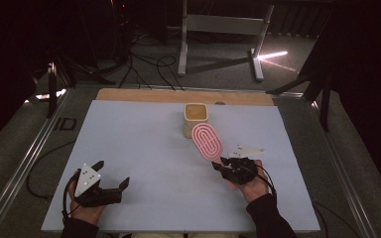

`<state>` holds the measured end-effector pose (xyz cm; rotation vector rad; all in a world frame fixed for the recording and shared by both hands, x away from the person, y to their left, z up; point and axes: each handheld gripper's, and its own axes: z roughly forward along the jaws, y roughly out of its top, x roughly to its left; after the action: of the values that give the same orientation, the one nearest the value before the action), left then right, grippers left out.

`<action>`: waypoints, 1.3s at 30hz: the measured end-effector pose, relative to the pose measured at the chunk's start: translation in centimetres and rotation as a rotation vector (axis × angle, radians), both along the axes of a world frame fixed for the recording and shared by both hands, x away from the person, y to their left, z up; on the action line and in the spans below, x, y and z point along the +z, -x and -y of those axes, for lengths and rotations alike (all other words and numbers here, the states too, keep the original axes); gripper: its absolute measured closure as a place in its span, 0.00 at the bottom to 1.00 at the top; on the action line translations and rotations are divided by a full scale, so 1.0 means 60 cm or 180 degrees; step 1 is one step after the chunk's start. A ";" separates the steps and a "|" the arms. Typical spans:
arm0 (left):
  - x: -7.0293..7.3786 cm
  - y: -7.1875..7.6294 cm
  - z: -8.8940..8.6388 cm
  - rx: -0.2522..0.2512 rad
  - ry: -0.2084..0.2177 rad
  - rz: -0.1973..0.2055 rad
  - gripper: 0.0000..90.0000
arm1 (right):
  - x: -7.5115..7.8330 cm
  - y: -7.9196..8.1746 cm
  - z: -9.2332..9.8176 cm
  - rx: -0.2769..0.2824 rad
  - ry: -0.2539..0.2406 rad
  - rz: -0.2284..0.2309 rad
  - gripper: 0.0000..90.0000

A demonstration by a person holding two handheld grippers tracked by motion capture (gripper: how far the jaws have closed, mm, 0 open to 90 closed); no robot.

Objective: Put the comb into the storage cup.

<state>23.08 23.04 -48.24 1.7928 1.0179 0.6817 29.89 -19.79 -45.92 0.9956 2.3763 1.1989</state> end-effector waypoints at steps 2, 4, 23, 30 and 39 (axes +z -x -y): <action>0.005 -0.004 0.002 -0.0009 0.0010 0.0007 0.00 | 0.003 0.000 -0.002 0.0005 -0.0009 0.0006 0.78; 0.011 -0.008 0.004 -0.0015 0.0021 0.0023 0.00 | 0.006 -0.001 -0.005 0.0016 -0.0022 0.0020 0.78; 0.045 -0.049 0.042 -0.0125 0.0086 -0.0037 0.00 | 0.016 0.004 -0.020 0.0047 -0.0102 0.0126 0.78; 0.049 -0.057 0.058 -0.0167 0.0124 -0.0032 0.00 | 0.015 0.008 -0.027 0.0057 -0.0119 0.0139 0.78; 0.054 -0.067 0.073 -0.0222 0.0153 -0.0080 0.00 | 0.013 0.011 -0.035 0.0090 -0.0133 0.0147 0.78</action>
<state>27.11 18.68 -45.01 1.7904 0.9758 0.5883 29.21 -17.66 -45.14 0.9398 2.3462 1.2727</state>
